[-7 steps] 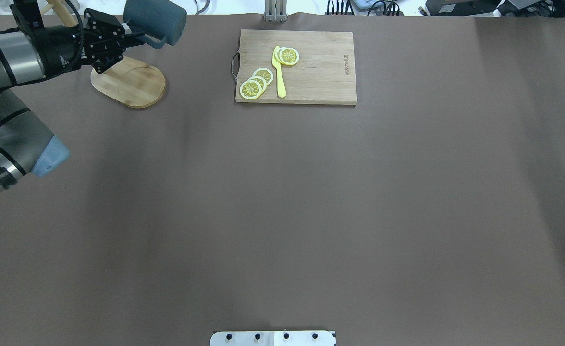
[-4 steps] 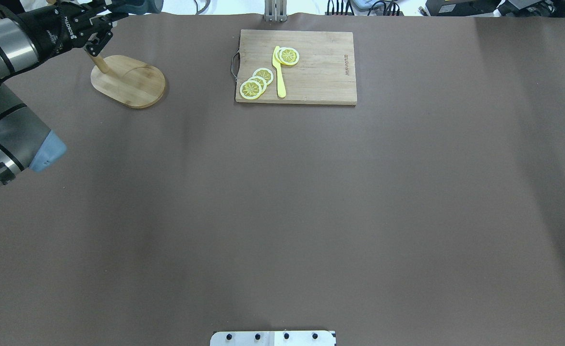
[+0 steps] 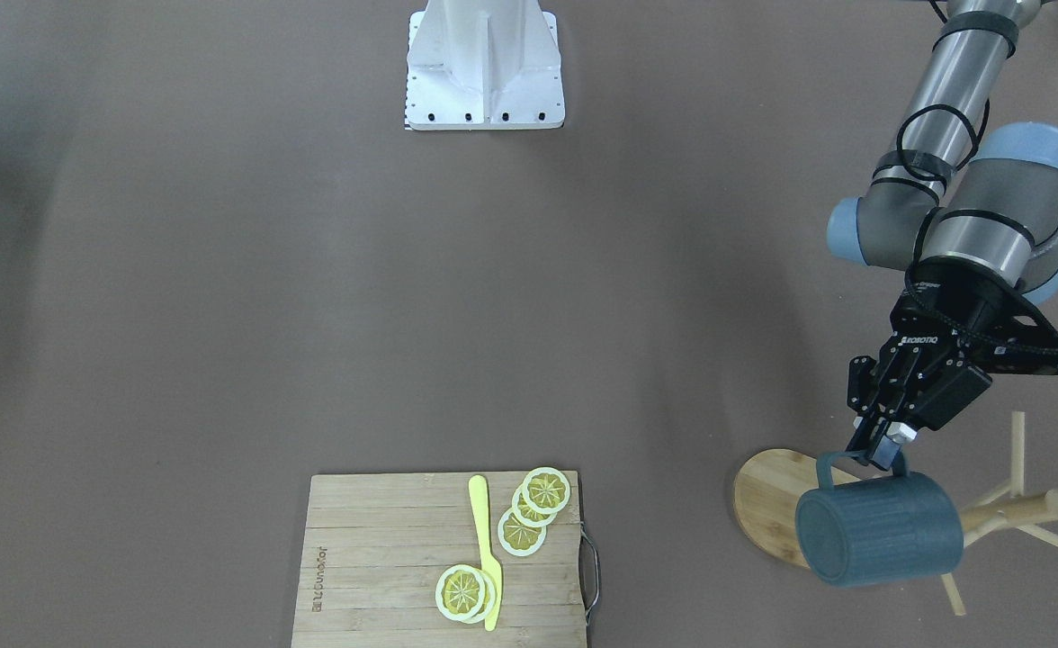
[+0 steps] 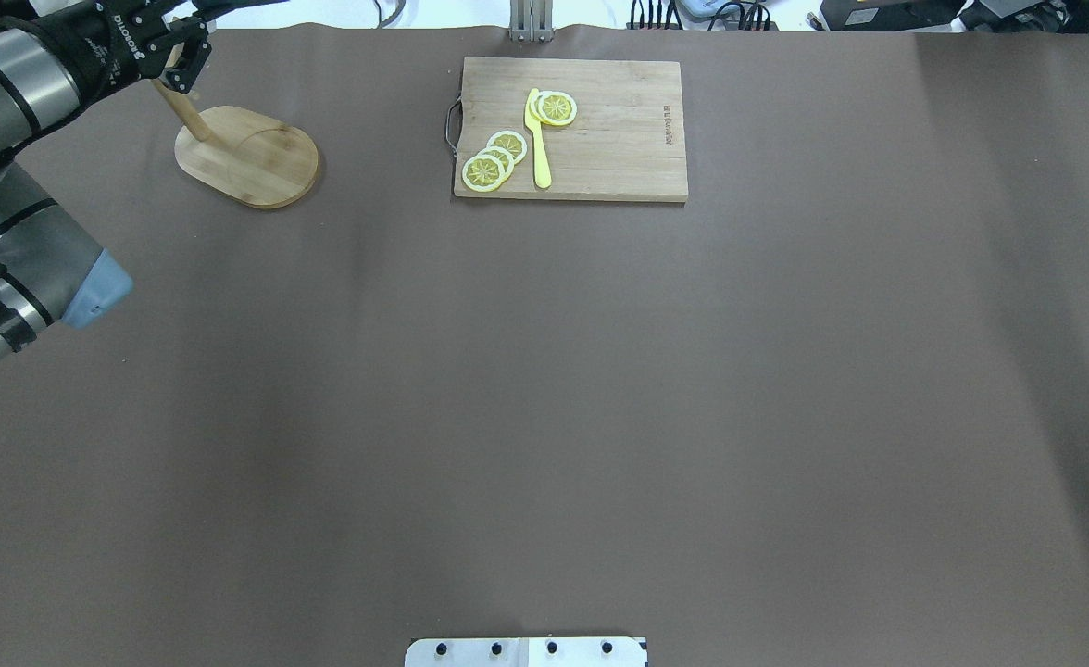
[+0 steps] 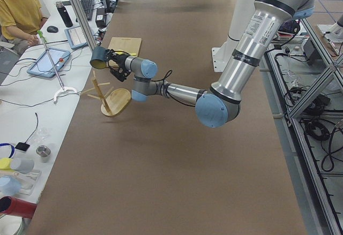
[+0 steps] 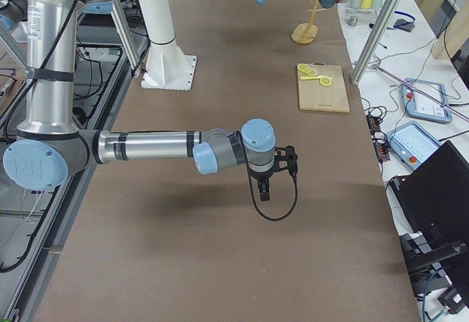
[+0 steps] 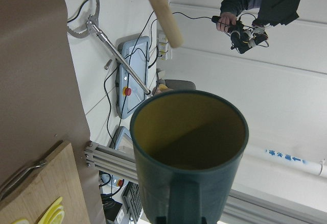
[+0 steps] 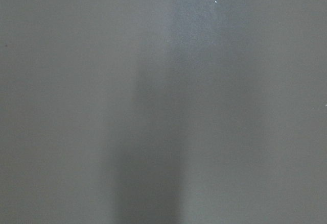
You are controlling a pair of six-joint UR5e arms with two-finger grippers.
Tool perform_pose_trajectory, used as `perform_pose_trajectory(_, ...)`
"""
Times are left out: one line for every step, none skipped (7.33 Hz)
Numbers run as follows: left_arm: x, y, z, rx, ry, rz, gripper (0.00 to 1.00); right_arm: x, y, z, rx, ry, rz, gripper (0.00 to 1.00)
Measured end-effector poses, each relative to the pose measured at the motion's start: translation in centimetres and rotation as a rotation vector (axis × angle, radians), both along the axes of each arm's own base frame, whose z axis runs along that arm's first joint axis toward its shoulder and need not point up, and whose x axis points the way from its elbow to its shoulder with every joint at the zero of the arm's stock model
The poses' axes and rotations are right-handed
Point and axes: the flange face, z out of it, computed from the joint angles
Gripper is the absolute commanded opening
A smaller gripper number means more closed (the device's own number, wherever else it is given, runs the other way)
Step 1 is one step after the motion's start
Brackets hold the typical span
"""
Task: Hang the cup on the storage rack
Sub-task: 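Tilt the mug and slide its handle onto a stand peg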
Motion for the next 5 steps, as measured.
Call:
perform_pose_trajectory(-0.21,-0.11,0.32,-0.035,0.043,-0.008,0.00,-0.20,-0.06,-0.07,0.002,0.000,-0.004,1.00)
perform_pose_trajectory(-0.41,-0.16,0.65,-0.068,0.087,-0.014,0.00,-0.33,-0.09,-0.15,0.004,0.000,-0.007,1.00)
perform_pose_trajectory(-0.64,-0.21,0.87,-0.100,0.134,-0.019,0.00,-0.38,-0.10,-0.20,0.006,0.000,-0.009,1.00)
perform_pose_trajectory(-0.84,-0.26,0.98,-0.120,0.165,-0.025,0.00,-0.40,-0.12,-0.29,0.011,0.000,-0.009,1.00)
perform_pose_trajectory(-1.00,-0.33,1.01,-0.131,0.184,-0.034,0.00,-0.44,-0.15,-0.44,0.021,-0.001,-0.009,1.00)
